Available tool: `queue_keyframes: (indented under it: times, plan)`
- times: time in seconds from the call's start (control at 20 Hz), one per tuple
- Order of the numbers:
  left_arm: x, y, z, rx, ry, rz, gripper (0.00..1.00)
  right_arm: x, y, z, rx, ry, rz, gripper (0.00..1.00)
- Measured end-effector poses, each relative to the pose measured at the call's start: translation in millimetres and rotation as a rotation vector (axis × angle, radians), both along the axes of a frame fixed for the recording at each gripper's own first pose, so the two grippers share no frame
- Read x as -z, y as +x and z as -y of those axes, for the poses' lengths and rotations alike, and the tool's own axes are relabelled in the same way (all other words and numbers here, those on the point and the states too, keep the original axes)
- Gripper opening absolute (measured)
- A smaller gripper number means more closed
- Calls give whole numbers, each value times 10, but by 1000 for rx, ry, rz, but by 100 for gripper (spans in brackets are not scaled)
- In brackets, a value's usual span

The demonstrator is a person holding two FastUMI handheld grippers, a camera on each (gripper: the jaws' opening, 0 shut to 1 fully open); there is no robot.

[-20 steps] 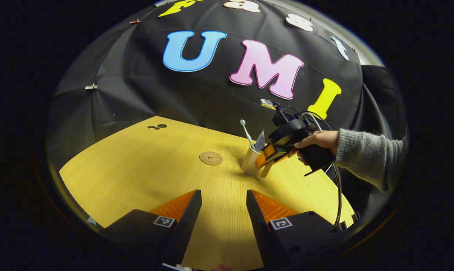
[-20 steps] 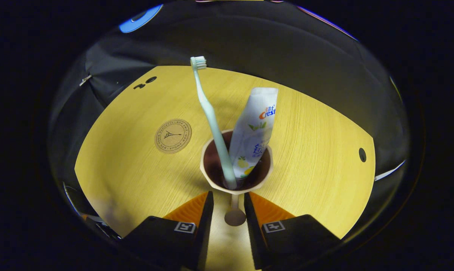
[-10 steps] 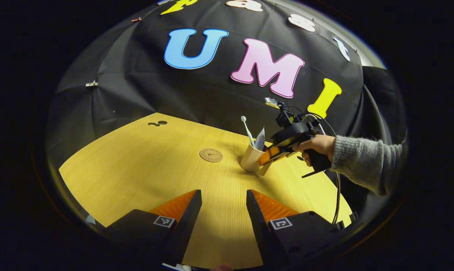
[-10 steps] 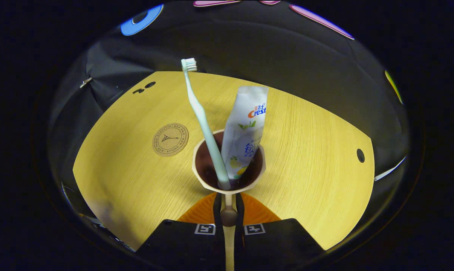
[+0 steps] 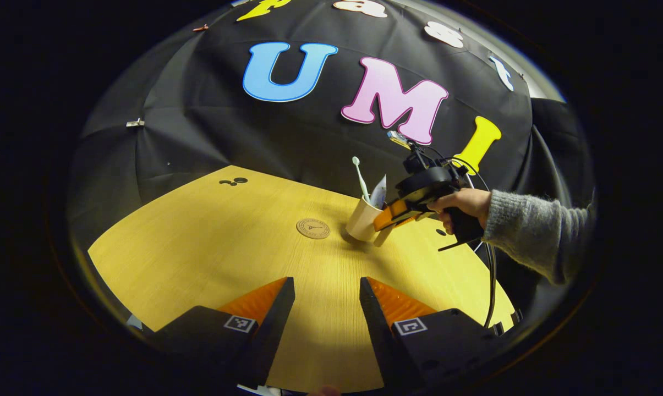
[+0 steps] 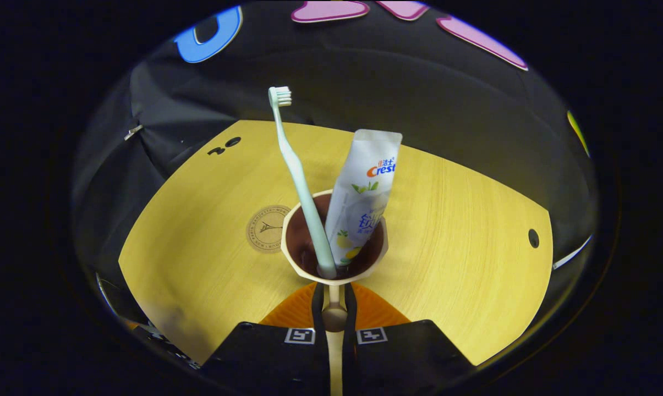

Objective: Put the toothbrush and toothpaste on the desktop into the cup, then pick up the cup and place it on the coaster on the desktop.

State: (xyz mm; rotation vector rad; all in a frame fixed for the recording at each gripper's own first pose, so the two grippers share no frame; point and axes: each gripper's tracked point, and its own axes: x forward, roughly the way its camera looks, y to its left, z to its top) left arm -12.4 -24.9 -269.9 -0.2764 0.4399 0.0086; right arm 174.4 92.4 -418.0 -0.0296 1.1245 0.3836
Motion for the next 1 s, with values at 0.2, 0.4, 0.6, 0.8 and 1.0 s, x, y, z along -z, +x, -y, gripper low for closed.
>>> queue_keyframes:
  times: [0.2,0.4,0.6,0.8,1.0]
  plan:
    - [-35,-34,-139,-21,9,7,77,-59,102,-376,-56,22,7,12]
    - [-25,-95,-310,-57,-4,1,76,-33,158,-790,-104,28,2,12]
    - [38,-195,-440,-95,-20,-17,77,115,165,-997,-137,7,-21,12]
    - [72,-228,-508,-118,-34,-20,77,166,162,-1070,-159,0,-27,12]
    - [70,-208,-562,-126,-34,-22,76,172,157,-1053,-171,-27,-42,12]
